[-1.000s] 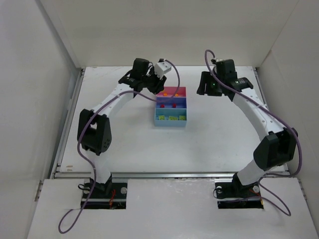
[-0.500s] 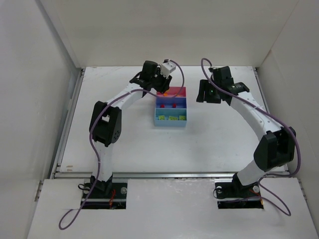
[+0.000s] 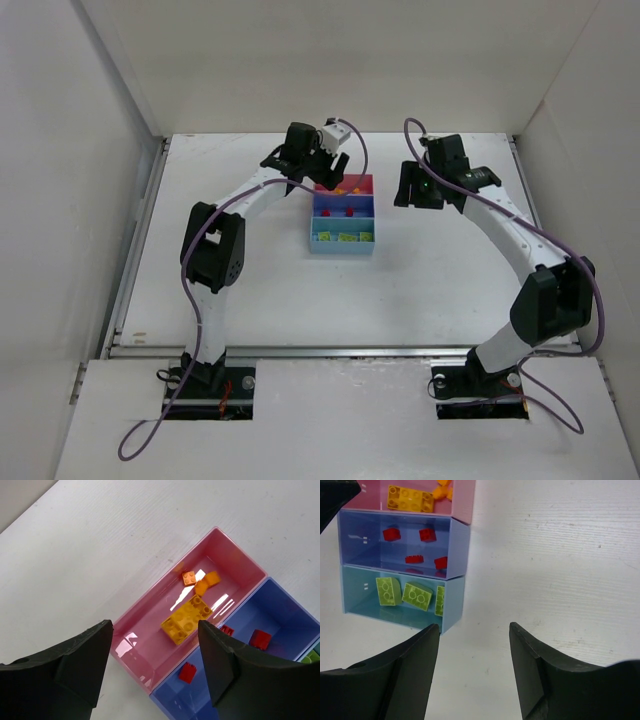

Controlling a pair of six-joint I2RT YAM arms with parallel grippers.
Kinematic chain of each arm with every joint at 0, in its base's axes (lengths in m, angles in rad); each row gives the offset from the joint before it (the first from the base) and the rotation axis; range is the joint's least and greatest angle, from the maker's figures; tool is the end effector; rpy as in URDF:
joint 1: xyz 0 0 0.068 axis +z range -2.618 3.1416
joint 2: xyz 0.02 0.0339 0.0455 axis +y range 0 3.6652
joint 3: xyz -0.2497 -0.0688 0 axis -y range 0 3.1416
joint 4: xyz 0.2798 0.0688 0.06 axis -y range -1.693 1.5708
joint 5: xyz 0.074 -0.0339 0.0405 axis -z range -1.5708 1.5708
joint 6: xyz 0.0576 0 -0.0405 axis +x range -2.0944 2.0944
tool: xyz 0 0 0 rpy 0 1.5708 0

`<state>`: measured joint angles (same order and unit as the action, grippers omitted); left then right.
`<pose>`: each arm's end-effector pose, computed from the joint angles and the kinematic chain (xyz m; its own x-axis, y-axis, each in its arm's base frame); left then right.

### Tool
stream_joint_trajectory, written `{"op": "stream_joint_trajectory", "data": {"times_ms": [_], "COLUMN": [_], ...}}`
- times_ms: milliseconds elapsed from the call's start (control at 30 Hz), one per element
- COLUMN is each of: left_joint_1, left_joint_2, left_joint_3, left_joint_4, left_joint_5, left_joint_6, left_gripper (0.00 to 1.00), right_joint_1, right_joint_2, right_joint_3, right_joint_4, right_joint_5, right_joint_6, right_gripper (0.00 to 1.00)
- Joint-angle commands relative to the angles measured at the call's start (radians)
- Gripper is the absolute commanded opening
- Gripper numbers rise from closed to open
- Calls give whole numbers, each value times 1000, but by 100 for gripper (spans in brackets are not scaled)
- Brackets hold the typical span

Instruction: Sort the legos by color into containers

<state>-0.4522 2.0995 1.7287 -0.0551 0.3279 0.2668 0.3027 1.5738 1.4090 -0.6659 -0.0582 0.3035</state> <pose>0.4826 -0.2551 0.2305 -0.1799 0.3649 -0.9135 0.7515 0.6502 0.1117 0.3763 0.1210 0.2794 -0.7728 0.0712 -0.6307 -0.1091 0.9640 0.2425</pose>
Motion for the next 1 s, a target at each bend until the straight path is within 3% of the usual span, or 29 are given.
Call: {"op": "stream_joint_trajectory", "data": {"times_ms": [0, 300, 433, 567, 667, 800, 967], "left_joint_1": [0, 30, 119, 219, 292, 340, 340], "left_joint_2": [-26, -113, -154, -229, -306, -401, -498], "left_joint_3": [19, 118, 186, 186, 140, 40, -154], "left_joint_4": [26, -86, -208, -258, -272, -247, -146], "left_joint_5": [14, 46, -2, -232, -363, -706, -940], "left_joint_6": [-24, -70, -124, -156, -169, -193, -159], "left_gripper": [66, 66, 66, 68, 74, 88, 99], "right_joint_1": [7, -13, -53, -117, -191, -214, -214], "right_joint_2": [-38, -69, -122, -200, -292, -394, -469], "right_joint_3": [2, 2, -7, -18, -47, -93, -159], "right_joint_4": [31, 31, 9, -24, -24, 40, 124], "right_joint_5": [-11, 53, 213, 417, 549, 714, 778], "right_joint_6": [6, 6, 46, 81, 103, 74, 65], "right_gripper": [64, 64, 73, 90, 100, 100, 100]}}
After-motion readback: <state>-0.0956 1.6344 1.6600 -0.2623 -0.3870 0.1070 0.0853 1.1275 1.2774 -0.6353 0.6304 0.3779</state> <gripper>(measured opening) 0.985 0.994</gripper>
